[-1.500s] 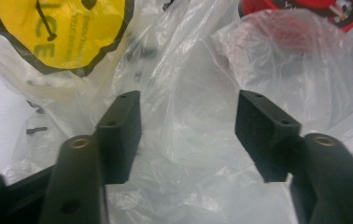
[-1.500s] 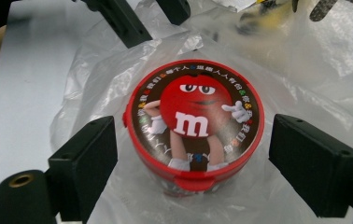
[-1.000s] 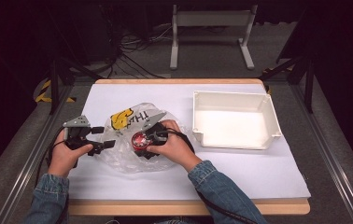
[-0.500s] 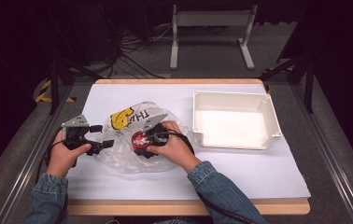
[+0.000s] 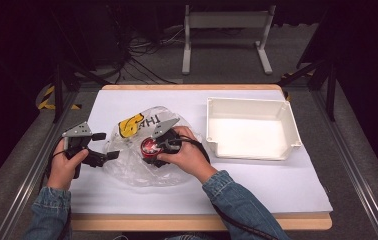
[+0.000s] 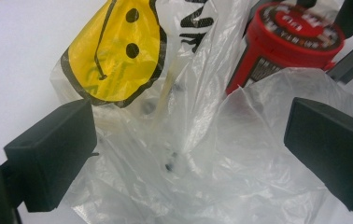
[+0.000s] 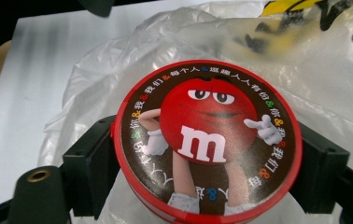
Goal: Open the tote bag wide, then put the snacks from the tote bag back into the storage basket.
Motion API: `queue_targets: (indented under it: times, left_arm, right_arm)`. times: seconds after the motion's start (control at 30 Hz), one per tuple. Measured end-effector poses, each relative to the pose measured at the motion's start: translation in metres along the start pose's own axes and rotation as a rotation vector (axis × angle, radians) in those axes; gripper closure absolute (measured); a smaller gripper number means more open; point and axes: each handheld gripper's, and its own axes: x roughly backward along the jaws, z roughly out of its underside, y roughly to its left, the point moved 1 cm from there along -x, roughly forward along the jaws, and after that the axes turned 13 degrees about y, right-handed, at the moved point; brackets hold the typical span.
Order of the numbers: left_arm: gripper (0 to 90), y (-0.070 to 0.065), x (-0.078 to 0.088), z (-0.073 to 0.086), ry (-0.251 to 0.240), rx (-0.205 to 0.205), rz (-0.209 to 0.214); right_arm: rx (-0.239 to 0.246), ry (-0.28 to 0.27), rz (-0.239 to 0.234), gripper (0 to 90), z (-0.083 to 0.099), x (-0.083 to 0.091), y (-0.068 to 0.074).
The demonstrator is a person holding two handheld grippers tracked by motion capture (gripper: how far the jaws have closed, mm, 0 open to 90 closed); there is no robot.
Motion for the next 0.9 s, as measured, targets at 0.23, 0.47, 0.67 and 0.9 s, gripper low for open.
queue_targets:
  times: [0.23, 0.47, 0.67, 0.9]
  left_arm:
    - [3.2, 0.000, 0.004, 0.000, -0.008, -0.008, -0.008]
    - [3.0, 0.003, 0.006, 0.003, -0.009, 0.002, -0.015]
    - [3.0, 0.004, 0.008, 0.004, -0.015, 0.001, -0.021]
    - [2.9, 0.005, 0.010, 0.005, -0.016, 0.006, -0.024]
  right_arm:
    - [-0.005, -0.017, 0.010, 20.7, -0.006, 0.016, -0.001]
    - [-0.016, -0.043, 0.018, 20.7, -0.013, 0.033, -0.001]
    - [-0.019, -0.062, 0.024, 20.8, -0.017, 0.047, -0.001]
    - [-0.022, -0.079, 0.039, 20.8, -0.021, 0.062, -0.003]
